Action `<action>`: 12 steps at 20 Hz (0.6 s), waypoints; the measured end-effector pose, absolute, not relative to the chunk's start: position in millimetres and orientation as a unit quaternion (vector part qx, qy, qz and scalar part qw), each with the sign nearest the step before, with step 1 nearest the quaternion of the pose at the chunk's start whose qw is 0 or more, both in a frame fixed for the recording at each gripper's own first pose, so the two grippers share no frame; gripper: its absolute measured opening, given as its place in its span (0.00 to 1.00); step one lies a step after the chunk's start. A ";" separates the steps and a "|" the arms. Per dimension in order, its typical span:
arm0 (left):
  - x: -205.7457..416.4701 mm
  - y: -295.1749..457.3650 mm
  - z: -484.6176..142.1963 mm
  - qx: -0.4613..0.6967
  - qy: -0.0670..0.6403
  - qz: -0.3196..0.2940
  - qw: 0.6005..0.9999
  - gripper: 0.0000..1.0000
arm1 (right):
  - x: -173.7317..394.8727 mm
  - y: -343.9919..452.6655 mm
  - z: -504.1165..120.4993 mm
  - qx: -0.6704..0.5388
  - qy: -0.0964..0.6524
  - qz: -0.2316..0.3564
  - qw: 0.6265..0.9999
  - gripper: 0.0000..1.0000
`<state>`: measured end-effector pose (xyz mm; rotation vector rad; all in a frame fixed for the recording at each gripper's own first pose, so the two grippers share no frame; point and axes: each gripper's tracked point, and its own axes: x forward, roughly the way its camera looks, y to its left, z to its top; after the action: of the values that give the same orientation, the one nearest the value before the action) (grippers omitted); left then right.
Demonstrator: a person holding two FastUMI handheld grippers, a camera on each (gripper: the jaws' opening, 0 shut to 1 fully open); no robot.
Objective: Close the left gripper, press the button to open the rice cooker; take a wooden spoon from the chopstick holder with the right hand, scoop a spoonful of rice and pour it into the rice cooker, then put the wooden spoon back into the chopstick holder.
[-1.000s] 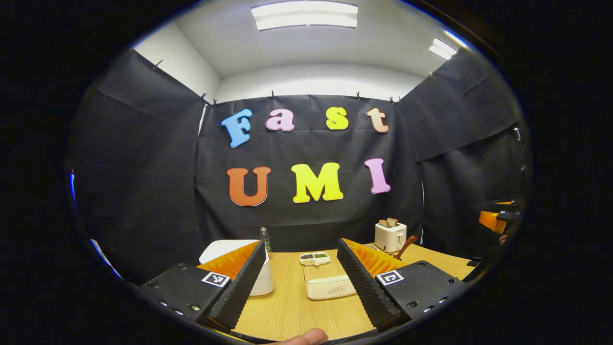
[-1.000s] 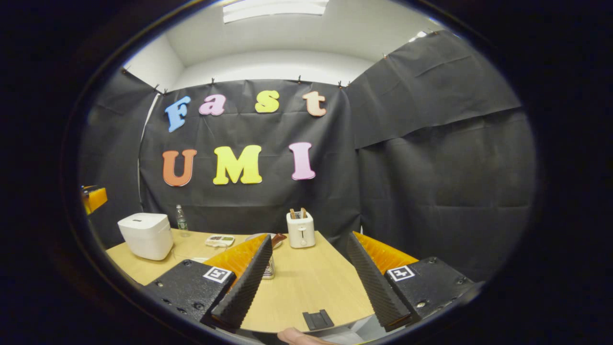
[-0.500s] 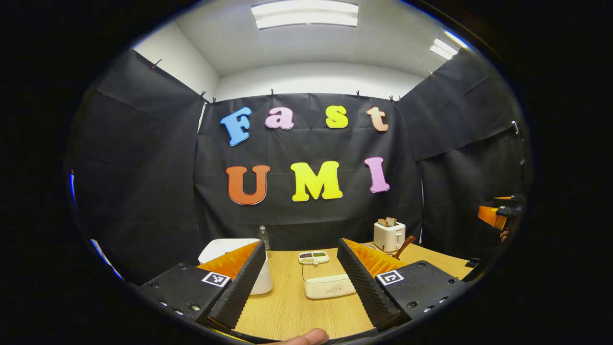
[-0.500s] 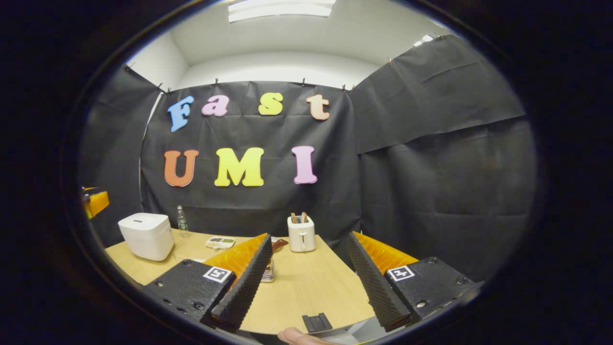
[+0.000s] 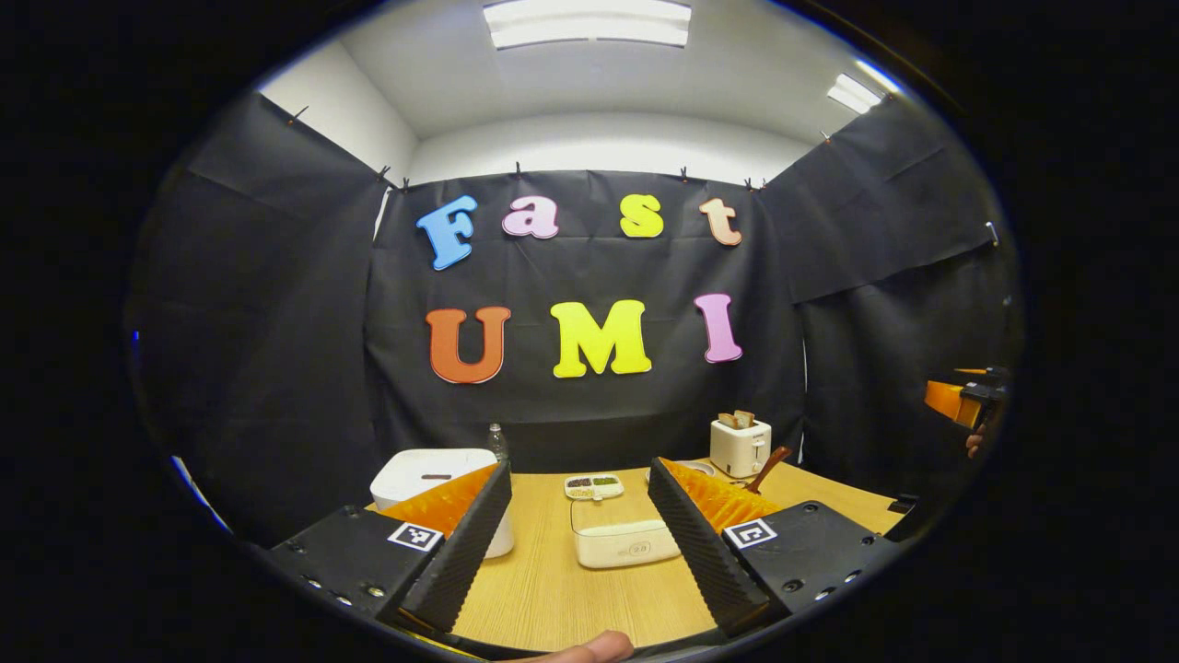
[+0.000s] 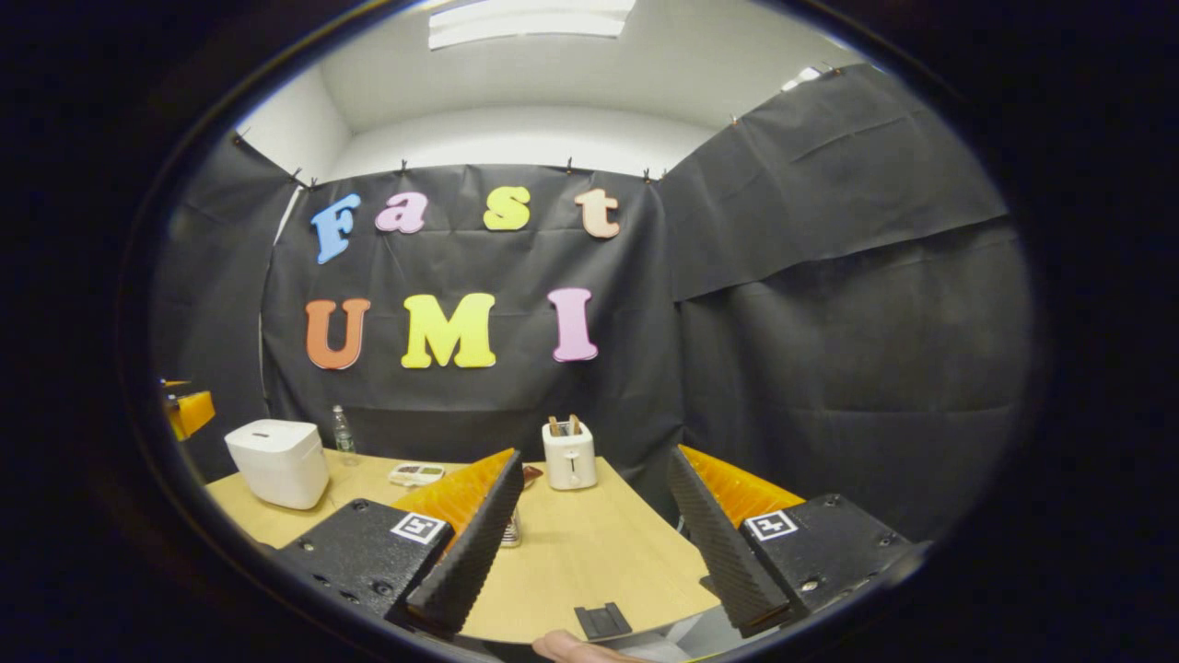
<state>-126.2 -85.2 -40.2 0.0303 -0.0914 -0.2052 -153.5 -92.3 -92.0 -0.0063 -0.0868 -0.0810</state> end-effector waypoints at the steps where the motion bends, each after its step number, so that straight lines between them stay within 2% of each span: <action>1: -126.5 -86.6 -40.5 0.014 -0.045 -0.104 0.993 0.95 | -154.0 -93.0 -91.1 -0.002 -0.044 -0.042 0.998 1.00; 12: -131.3 -88.4 -35.1 0.011 -0.052 -0.107 0.993 0.95 | -159.5 -91.3 -85.5 -0.008 -0.049 -0.043 0.998 1.00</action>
<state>-131.3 -88.4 -35.1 0.0228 -0.1044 -0.2154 -159.5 -91.3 -85.5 -0.0167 -0.0982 -0.0860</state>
